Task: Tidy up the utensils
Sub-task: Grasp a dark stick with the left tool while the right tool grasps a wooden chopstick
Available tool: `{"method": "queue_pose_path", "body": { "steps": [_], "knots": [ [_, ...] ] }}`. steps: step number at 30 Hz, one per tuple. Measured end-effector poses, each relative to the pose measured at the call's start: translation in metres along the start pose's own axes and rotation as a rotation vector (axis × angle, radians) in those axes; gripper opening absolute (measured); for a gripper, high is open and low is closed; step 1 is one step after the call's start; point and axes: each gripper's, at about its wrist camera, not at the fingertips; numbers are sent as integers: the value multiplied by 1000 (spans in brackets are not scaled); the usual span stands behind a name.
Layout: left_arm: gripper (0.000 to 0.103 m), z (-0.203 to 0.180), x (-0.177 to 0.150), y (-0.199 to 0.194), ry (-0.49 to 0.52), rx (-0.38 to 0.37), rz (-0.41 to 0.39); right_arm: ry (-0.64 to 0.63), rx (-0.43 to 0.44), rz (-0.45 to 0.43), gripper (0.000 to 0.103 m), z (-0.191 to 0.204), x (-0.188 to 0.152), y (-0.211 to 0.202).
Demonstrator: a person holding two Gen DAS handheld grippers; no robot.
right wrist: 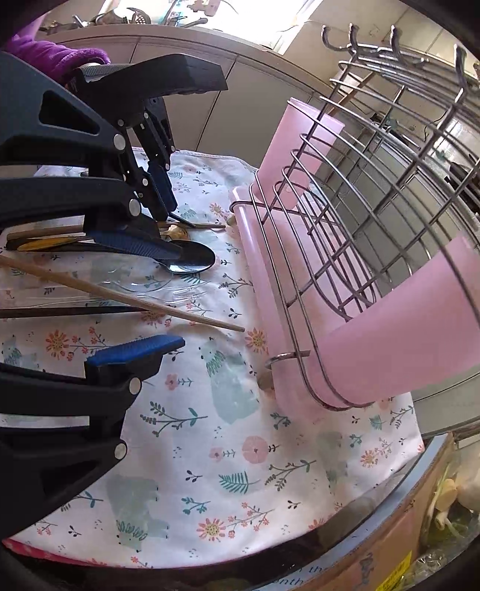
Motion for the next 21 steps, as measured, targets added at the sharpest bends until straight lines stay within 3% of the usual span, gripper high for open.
{"method": "queue_pose_path", "body": {
  "steps": [4, 10, 13, 21],
  "knots": [
    [4, 4, -1, 1, -6, -15, -3, 31, -31, 37, 43, -5, 8, 19],
    [4, 18, -10, -18, -78, -51, -65, 57, -46, 111, 18, -9, 14, 52],
    [4, 27, -18, -31, -118, -64, -98, 49, -52, 104, 9, -8, 14, 58],
    [4, 41, -41, -85, -224, -61, -299, 30, 17, 38, 6, -17, -1, 28]
  ]
}}
Point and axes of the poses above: each gripper's, at about its wrist camera, not at the fingertips, and y roughly the way its jaws point, z to its left, x to its top, and after that the axes turned 8 degrees about y, right-handed
